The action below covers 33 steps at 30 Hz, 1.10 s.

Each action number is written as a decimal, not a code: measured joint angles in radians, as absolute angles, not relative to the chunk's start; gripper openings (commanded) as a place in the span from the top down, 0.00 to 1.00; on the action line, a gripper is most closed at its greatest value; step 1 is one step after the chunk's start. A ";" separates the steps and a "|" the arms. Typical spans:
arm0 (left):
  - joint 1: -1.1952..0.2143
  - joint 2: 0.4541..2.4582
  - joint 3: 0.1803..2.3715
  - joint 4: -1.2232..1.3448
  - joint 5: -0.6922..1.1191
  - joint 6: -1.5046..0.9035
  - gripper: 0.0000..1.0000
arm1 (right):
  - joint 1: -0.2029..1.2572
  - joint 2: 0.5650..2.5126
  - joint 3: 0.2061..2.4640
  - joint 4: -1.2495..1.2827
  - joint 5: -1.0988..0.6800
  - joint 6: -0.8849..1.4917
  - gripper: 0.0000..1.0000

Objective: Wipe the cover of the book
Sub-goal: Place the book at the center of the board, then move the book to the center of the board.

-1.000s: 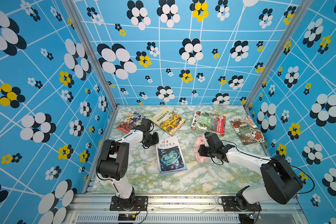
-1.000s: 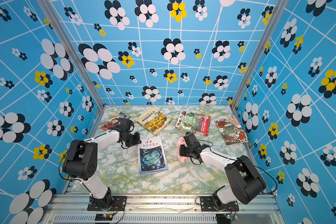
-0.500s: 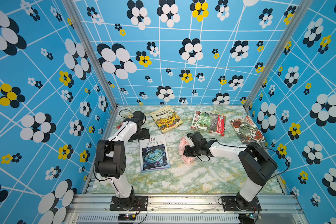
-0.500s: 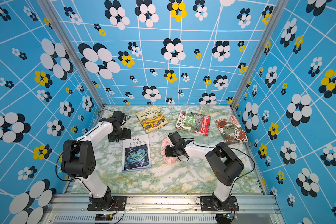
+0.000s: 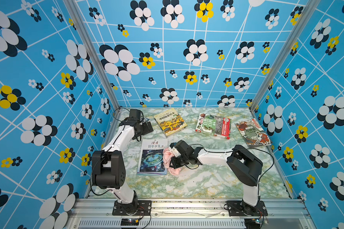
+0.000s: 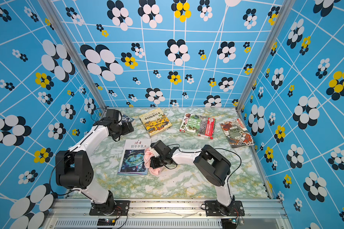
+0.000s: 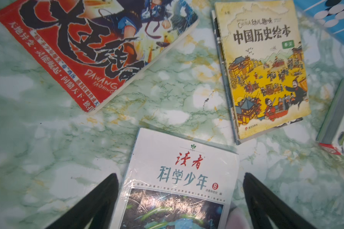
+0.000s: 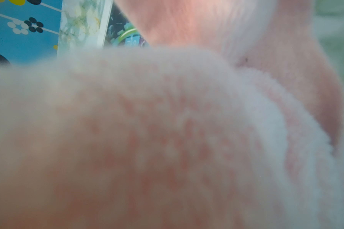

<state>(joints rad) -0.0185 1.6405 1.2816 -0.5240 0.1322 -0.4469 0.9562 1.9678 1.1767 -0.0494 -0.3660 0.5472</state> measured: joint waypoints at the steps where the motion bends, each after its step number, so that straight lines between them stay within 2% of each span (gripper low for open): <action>1: -0.014 1.639 1.282 -0.500 0.151 -0.458 0.01 | 0.963 1.976 1.188 -0.053 -0.373 0.539 1.00; 6: -0.013 1.664 1.282 -0.440 0.222 -0.490 0.01 | 0.950 1.976 1.196 -0.086 -0.369 0.511 1.00; 10: -0.007 1.681 1.282 -0.408 0.256 -0.514 0.01 | 0.854 1.977 1.221 -0.131 -0.341 0.500 1.00; 16: 0.019 1.697 1.282 -0.342 0.319 -0.543 0.01 | 0.741 2.102 1.445 -0.242 -0.249 0.449 1.00; 22: 0.026 1.759 1.282 -0.289 0.390 -0.584 0.01 | 0.792 2.205 1.584 -0.251 -0.265 0.445 1.00; 29: 0.024 1.809 1.245 -0.115 0.495 -0.674 0.01 | 0.927 2.208 1.565 -0.197 -0.319 0.497 1.00; 33: 0.011 1.883 1.236 -0.020 0.531 -0.729 0.01 | 0.940 2.208 1.549 -0.164 -0.354 0.509 1.00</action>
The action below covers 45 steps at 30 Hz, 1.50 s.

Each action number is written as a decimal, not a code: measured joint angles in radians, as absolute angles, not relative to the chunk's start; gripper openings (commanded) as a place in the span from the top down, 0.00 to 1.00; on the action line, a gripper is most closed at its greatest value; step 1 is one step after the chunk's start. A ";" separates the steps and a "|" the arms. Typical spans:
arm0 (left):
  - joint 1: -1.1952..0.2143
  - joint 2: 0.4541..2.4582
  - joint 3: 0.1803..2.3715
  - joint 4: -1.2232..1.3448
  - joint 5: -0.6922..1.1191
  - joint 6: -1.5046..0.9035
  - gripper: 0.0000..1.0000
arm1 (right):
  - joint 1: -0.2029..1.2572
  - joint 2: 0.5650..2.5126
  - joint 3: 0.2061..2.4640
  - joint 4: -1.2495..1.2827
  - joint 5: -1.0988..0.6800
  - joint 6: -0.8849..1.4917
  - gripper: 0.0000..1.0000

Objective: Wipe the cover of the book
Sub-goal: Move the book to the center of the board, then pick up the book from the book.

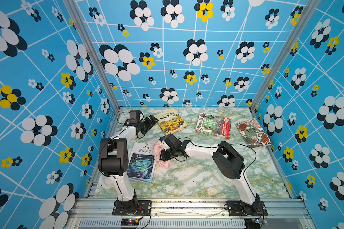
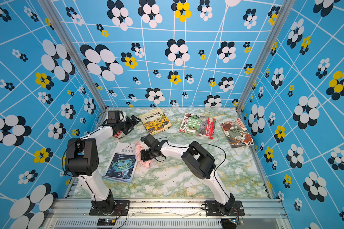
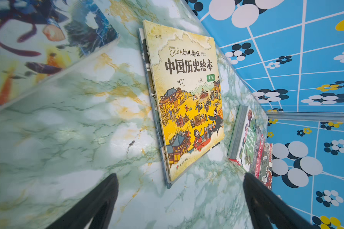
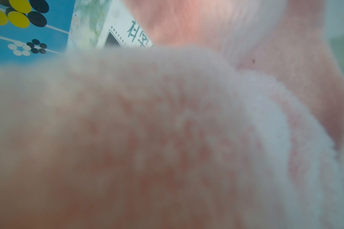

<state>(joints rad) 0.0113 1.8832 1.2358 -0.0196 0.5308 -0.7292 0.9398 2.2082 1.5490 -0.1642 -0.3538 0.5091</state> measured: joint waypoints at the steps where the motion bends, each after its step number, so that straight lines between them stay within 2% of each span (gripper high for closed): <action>1: 0.005 1.907 1.236 0.007 0.540 -0.744 0.01 | 0.936 2.208 1.545 -0.159 -0.358 0.509 1.00; 6: -0.023 2.003 1.239 0.135 0.580 -0.818 0.01 | 0.916 2.131 1.410 -0.089 -0.359 0.510 1.00; 11: -0.030 2.087 1.277 0.245 0.604 -0.880 0.01 | 0.831 1.912 1.120 -0.070 -0.319 0.521 1.00; 16: -0.030 2.138 1.359 0.279 0.603 -0.902 0.01 | 0.739 1.756 0.969 -0.105 -0.241 0.520 1.00; 30: -0.027 2.281 1.566 0.253 0.544 -0.905 0.00 | 0.731 1.654 0.902 -0.152 -0.171 0.520 1.00; 45: -0.014 2.326 1.606 0.223 0.478 -0.926 0.00 | 0.731 1.639 0.892 -0.166 -0.165 0.520 1.00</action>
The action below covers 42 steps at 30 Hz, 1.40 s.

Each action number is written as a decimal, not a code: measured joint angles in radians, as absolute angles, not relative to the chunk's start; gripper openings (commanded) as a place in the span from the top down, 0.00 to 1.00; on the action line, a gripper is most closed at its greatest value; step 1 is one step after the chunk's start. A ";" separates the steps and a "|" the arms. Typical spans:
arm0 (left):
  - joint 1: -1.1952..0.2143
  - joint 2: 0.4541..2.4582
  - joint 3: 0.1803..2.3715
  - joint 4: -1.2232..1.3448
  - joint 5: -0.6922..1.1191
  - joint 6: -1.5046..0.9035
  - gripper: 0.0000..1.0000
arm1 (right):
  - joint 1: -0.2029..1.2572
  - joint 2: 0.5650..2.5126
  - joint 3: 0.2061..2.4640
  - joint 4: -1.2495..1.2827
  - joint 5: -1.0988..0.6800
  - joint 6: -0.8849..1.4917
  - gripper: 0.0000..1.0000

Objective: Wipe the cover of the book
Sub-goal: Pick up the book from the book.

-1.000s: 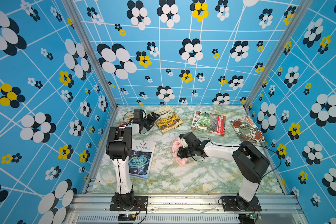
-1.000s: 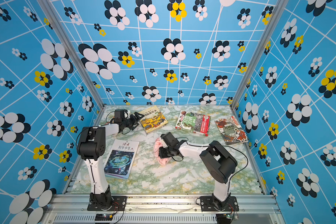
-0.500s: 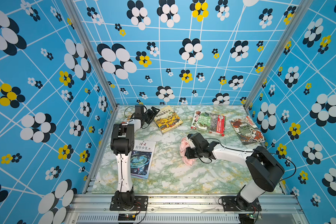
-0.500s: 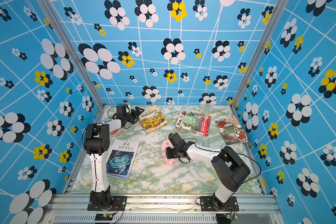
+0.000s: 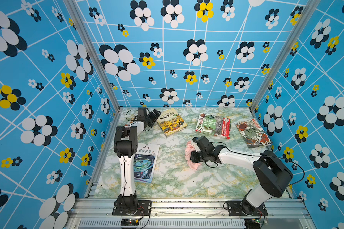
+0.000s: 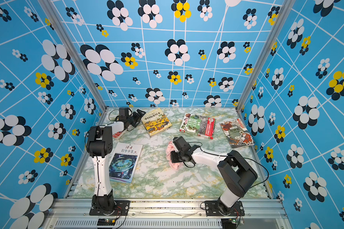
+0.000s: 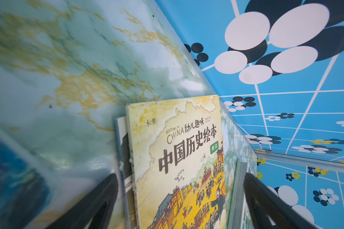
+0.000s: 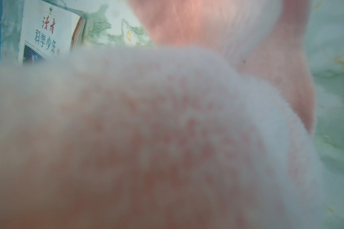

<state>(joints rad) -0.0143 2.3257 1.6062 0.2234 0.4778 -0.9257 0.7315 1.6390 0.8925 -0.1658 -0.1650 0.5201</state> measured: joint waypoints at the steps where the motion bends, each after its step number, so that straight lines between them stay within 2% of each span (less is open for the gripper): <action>1: -0.014 2.330 1.613 0.225 0.477 -0.929 0.00 | 0.731 1.639 0.892 -0.168 -0.165 0.520 1.00; 9: -0.014 2.332 1.612 0.233 0.478 -0.945 0.02 | 0.731 1.639 0.892 -0.173 -0.165 0.520 1.00; 12: -0.014 2.333 1.612 0.234 0.487 -0.960 0.10 | 0.731 1.639 0.892 -0.174 -0.165 0.520 1.00; 14: -0.014 2.339 1.612 0.240 0.500 -0.981 0.22 | 0.731 1.639 0.893 -0.175 -0.165 0.520 1.00; 20: -0.014 2.349 1.586 0.271 0.530 -1.007 0.44 | 0.731 1.639 0.893 -0.176 -0.165 0.520 1.00; 24: -0.016 2.359 1.556 0.316 0.554 -1.012 0.56 | 0.730 1.639 0.892 -0.176 -0.165 0.520 1.00; 26: -0.020 2.370 1.542 0.348 0.569 -1.016 0.67 | 0.730 1.639 0.892 -0.176 -0.165 0.520 1.00; 32: -0.039 2.395 1.525 0.406 0.616 -1.012 0.83 | 0.730 1.639 0.892 -0.176 -0.165 0.520 1.00; 33: -0.042 2.395 1.518 0.415 0.623 -1.011 0.88 | 0.730 1.638 0.892 -0.176 -0.165 0.520 1.00; 37: -0.049 2.394 1.493 0.454 0.667 -1.008 0.93 | 0.730 1.617 0.878 -0.177 -0.158 0.520 1.00; 42: -0.049 2.371 1.455 0.438 0.742 -0.953 0.94 | 0.715 1.585 0.867 -0.187 -0.143 0.519 1.00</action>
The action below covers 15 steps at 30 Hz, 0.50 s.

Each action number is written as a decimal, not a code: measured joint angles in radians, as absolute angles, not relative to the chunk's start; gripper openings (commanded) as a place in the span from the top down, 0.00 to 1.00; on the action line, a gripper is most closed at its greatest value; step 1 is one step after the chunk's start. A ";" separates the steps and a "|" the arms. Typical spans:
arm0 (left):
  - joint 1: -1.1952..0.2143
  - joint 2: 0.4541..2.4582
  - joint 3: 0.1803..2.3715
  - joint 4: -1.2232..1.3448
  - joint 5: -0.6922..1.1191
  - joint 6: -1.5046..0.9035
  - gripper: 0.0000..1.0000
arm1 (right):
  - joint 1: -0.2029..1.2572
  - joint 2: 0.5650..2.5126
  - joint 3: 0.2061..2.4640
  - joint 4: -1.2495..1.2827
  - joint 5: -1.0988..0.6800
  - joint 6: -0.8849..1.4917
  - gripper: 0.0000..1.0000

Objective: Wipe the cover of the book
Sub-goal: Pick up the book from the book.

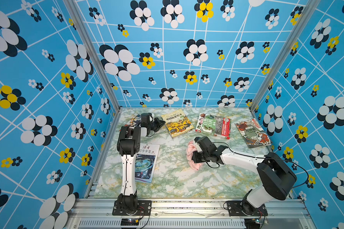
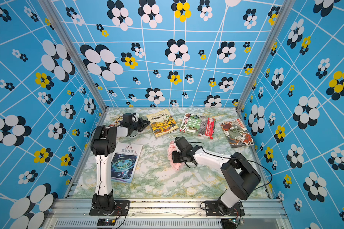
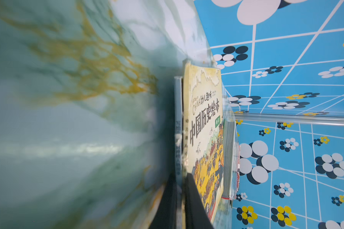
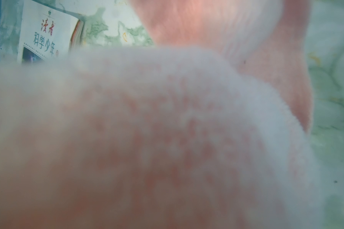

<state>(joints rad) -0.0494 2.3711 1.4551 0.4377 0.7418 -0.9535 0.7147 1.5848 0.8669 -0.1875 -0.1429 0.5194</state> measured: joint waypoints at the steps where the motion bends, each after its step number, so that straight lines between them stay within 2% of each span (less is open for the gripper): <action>1: -0.049 2.361 1.446 0.418 0.756 -0.933 0.95 | 0.710 1.577 0.863 -0.188 -0.139 0.519 1.00; 5: -0.046 2.325 1.428 0.282 0.814 -0.823 0.92 | 0.682 1.548 0.845 -0.200 -0.134 0.514 1.00; 6: -0.045 2.318 1.429 0.244 0.828 -0.791 0.85 | 0.676 1.544 0.842 -0.201 -0.134 0.513 1.00; 9: -0.036 2.287 1.430 0.128 0.852 -0.709 0.49 | 0.661 1.542 0.838 -0.205 -0.132 0.509 1.00; 10: -0.033 2.266 1.430 0.099 0.845 -0.687 0.41 | 0.658 1.542 0.836 -0.206 -0.132 0.508 1.00; 13: -0.019 2.204 1.402 0.065 0.804 -0.667 0.31 | 0.657 1.542 0.834 -0.206 -0.132 0.508 1.00; 15: -0.010 2.173 1.373 0.064 0.777 -0.669 0.29 | 0.657 1.542 0.831 -0.202 -0.132 0.508 1.00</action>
<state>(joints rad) -0.0101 2.1731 1.3731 0.0639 0.7773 -0.6685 0.6575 1.5417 0.8307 -0.2024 -0.1318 0.5083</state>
